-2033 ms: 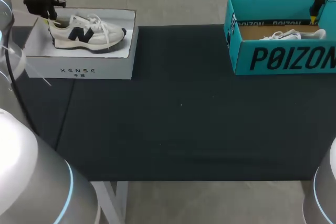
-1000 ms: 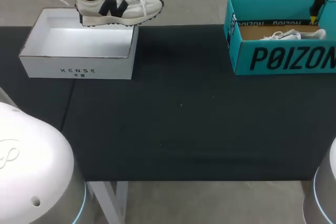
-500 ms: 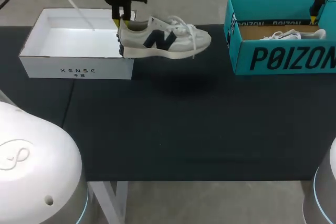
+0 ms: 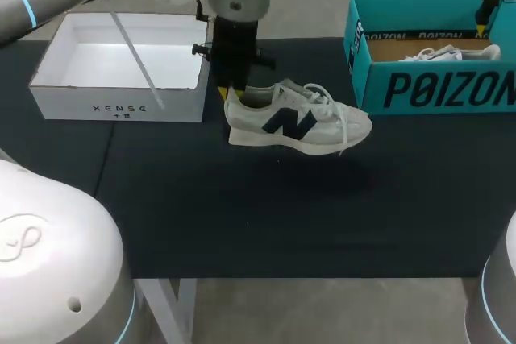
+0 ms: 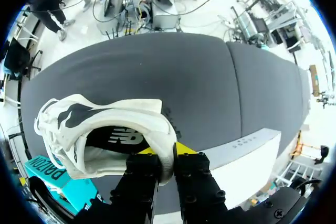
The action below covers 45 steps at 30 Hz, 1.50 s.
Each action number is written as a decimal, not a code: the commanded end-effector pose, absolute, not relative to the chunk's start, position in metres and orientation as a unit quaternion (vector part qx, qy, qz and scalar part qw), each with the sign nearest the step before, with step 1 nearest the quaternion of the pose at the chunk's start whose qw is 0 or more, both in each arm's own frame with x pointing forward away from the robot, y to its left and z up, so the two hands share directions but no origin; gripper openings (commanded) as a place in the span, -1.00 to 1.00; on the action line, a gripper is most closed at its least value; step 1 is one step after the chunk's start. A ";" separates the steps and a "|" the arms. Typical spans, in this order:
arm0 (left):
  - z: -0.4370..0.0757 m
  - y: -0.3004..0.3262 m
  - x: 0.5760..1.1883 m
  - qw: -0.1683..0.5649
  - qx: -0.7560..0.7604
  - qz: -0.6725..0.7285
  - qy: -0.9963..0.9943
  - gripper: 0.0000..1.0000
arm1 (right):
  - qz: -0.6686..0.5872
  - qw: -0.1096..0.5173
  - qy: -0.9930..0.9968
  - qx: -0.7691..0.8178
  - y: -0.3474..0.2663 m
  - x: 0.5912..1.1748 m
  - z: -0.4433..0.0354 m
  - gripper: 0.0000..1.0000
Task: Take the shoe out of the shoebox, open the shoe tongue, remove and reinsert the insole, then place the shoe into the shoebox
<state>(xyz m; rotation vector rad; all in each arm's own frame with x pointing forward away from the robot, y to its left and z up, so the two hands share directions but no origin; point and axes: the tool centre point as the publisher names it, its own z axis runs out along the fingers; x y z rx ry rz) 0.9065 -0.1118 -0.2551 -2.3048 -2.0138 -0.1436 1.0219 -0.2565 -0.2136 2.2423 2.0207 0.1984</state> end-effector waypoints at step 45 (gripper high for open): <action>-0.355 -0.178 0.848 -0.011 -0.703 -0.108 -0.703 -1.00 | 0.065 0.058 0.667 0.740 -0.257 1.023 -0.214 1.00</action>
